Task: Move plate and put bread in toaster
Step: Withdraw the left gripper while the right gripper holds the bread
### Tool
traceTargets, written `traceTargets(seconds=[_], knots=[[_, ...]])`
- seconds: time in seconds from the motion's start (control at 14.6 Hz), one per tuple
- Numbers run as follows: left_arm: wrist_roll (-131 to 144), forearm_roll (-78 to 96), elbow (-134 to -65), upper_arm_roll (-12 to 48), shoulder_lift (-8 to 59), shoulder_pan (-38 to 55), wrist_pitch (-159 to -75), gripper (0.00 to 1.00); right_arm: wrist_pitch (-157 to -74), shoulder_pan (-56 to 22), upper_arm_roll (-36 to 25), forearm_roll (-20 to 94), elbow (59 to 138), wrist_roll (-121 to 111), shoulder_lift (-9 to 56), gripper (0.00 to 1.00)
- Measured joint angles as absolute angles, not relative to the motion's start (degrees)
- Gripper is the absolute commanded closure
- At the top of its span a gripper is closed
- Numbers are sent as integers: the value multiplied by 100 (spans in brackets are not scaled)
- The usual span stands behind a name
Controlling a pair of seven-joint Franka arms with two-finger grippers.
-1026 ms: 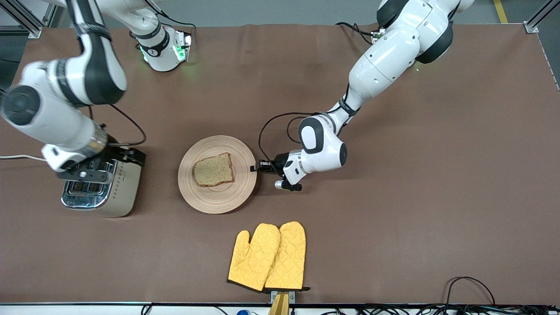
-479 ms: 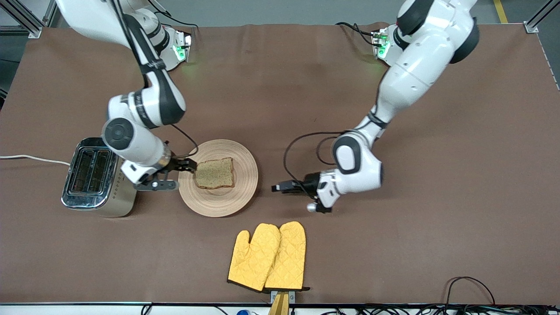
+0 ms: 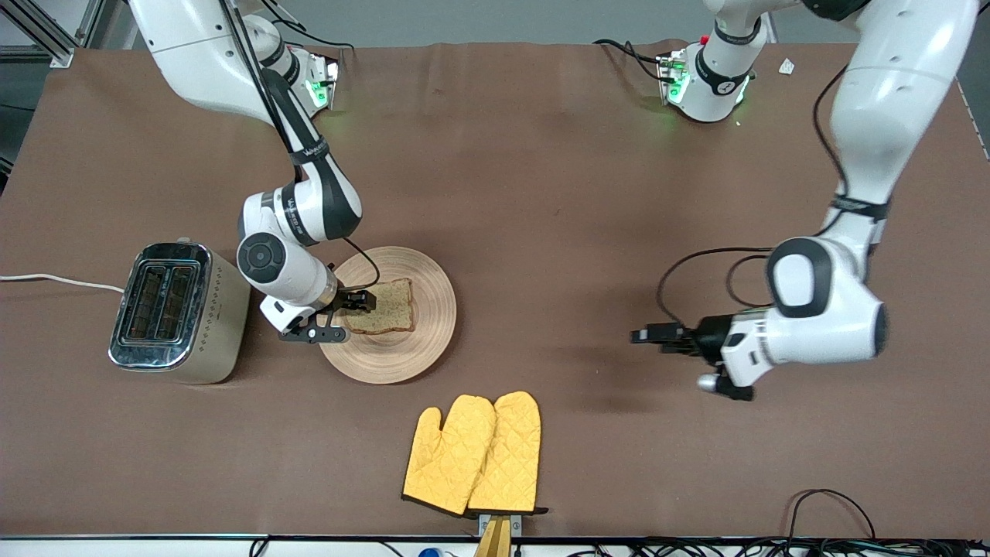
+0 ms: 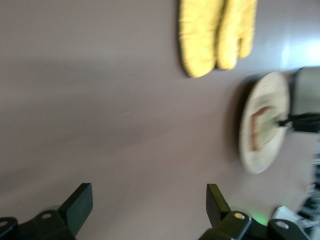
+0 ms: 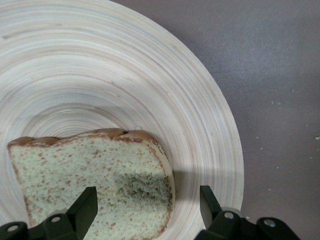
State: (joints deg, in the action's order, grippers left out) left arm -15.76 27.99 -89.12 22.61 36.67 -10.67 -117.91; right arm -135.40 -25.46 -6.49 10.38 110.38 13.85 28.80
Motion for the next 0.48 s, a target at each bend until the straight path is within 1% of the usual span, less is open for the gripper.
traceTargets(seconds=[0.21, 0.48], knots=[[-1572, 1732, -8921, 2266, 3138, -1377, -11459, 0, -13540, -2459, -672, 1103, 11045, 1382, 2897, 32], [-1211, 339, -8824, 2261, 2010, -1554, -10553, 0, -13539, -2435, -673, 1110, 11058, 1382, 2908, 47]])
